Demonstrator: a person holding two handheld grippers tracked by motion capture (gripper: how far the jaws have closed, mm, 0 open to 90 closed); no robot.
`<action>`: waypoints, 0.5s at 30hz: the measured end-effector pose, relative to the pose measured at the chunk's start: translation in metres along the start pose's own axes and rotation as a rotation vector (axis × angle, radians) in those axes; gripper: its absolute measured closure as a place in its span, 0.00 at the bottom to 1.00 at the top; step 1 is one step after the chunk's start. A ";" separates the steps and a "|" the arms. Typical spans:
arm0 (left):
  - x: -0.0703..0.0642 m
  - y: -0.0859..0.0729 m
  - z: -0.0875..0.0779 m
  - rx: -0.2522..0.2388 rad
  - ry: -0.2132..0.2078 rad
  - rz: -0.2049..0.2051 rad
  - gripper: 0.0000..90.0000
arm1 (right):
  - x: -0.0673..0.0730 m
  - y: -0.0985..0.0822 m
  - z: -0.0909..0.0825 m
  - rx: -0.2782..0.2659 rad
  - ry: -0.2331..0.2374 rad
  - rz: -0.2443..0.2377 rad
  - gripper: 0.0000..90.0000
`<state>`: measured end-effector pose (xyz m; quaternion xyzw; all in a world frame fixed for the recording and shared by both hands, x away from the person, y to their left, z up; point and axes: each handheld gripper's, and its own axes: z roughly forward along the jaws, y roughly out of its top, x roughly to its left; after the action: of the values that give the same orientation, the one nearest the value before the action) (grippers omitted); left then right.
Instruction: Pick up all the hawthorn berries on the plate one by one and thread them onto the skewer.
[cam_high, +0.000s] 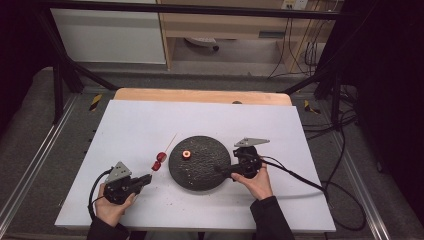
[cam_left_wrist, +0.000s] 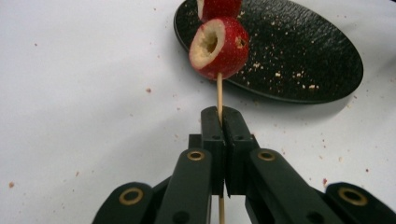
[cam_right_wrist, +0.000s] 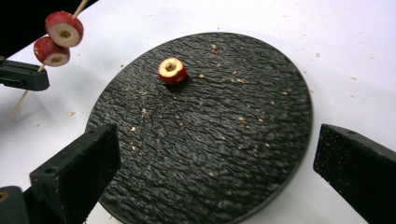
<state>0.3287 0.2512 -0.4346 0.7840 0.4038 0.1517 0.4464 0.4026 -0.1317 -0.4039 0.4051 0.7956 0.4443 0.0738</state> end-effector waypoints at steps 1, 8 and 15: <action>0.000 0.000 -0.001 0.001 0.000 0.004 0.98 | 0.002 0.002 0.002 0.009 0.001 -0.004 0.02; 0.003 -0.002 -0.004 -0.005 -0.002 0.005 0.98 | 0.015 0.019 0.018 0.060 0.004 -0.050 0.02; 0.004 -0.003 -0.005 -0.010 -0.009 0.004 0.98 | 0.027 0.042 0.040 0.121 -0.002 -0.083 0.02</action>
<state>0.3266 0.2576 -0.4347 0.7832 0.3995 0.1511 0.4518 0.4281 -0.0746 -0.3886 0.3759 0.8370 0.3918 0.0684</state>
